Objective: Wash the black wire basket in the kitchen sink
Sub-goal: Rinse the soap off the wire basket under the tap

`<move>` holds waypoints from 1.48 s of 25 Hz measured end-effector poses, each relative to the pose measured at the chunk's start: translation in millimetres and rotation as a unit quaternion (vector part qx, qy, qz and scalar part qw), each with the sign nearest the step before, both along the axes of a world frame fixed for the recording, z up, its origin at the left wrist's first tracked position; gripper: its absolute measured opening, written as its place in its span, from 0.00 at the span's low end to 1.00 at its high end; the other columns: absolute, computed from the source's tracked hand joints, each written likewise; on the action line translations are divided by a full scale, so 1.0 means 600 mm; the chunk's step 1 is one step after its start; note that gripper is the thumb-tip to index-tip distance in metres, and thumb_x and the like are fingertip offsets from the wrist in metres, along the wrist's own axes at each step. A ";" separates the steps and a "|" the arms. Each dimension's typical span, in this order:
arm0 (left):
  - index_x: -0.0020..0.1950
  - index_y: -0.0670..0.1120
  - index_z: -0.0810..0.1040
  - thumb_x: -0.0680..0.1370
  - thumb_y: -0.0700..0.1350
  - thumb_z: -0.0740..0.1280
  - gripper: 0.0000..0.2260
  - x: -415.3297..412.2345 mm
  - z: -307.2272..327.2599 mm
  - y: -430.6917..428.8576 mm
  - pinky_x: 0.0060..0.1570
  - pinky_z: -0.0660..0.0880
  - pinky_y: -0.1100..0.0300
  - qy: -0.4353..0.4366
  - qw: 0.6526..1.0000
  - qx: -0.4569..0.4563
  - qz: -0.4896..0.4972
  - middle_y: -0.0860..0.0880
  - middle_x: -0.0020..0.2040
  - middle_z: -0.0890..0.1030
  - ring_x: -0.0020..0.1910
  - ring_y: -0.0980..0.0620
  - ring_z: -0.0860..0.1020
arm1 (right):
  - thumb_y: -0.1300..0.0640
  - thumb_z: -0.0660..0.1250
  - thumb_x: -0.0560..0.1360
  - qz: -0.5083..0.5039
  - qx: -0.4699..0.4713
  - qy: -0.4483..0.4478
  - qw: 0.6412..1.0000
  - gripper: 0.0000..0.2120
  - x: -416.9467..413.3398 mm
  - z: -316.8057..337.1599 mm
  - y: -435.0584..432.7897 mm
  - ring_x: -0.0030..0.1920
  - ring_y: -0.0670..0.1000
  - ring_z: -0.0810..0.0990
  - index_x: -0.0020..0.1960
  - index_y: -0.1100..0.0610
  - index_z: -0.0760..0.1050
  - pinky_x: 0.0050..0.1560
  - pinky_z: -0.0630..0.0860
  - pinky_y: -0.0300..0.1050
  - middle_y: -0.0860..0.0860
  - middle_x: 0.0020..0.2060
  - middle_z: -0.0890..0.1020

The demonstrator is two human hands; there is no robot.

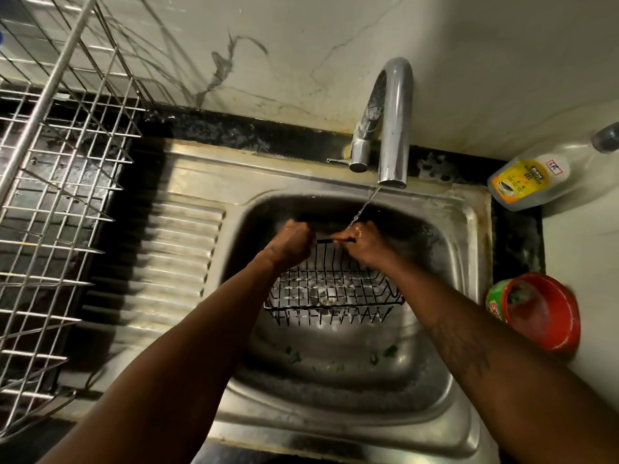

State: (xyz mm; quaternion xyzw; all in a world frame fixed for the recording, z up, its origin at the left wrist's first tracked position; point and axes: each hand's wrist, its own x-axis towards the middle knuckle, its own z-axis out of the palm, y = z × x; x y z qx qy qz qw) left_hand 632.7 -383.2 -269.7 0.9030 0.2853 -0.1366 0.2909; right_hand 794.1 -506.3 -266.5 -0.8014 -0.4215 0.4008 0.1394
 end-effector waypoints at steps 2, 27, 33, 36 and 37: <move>0.47 0.43 0.84 0.79 0.38 0.65 0.08 0.011 0.000 -0.005 0.47 0.78 0.54 -0.002 1.000 -0.003 -0.012 0.45 0.43 0.84 0.42 0.47 0.79 | 0.55 0.72 0.77 -0.024 -0.006 -0.003 1.000 0.10 0.026 0.000 -0.023 0.47 0.47 0.83 0.58 0.50 0.84 0.52 0.83 0.49 0.50 0.52 0.86; 0.54 0.47 0.84 0.79 0.48 0.70 0.07 0.080 -0.022 -0.039 0.50 0.81 0.47 -0.010 0.998 -0.066 0.006 0.44 0.49 0.84 0.48 0.46 0.81 | 0.65 0.65 0.79 0.035 -0.013 -0.044 0.998 0.17 0.058 0.004 -0.079 0.53 0.52 0.84 0.61 0.50 0.82 0.56 0.82 0.51 0.49 0.58 0.84; 0.56 0.44 0.84 0.80 0.44 0.69 0.08 0.062 -0.009 0.002 0.56 0.79 0.54 -0.009 0.998 -0.061 0.000 0.45 0.52 0.84 0.52 0.47 0.81 | 0.66 0.64 0.80 0.011 -0.025 -0.029 0.999 0.18 0.068 0.008 -0.086 0.51 0.49 0.84 0.66 0.52 0.79 0.56 0.82 0.48 0.50 0.63 0.82; 0.54 0.43 0.84 0.80 0.44 0.68 0.08 0.051 -0.012 0.017 0.53 0.80 0.53 -0.005 0.999 -0.040 0.008 0.43 0.50 0.84 0.49 0.46 0.82 | 0.64 0.65 0.79 0.017 -0.022 -0.044 0.999 0.17 0.059 0.013 -0.083 0.55 0.51 0.83 0.66 0.52 0.79 0.58 0.80 0.47 0.51 0.63 0.82; 0.54 0.43 0.84 0.80 0.44 0.68 0.08 0.057 -0.011 0.007 0.51 0.80 0.55 -0.005 0.999 -0.034 0.009 0.43 0.49 0.84 0.48 0.46 0.82 | 0.63 0.66 0.79 0.026 -0.020 -0.054 0.998 0.17 0.057 0.011 -0.083 0.55 0.52 0.83 0.66 0.52 0.80 0.59 0.80 0.47 0.52 0.63 0.82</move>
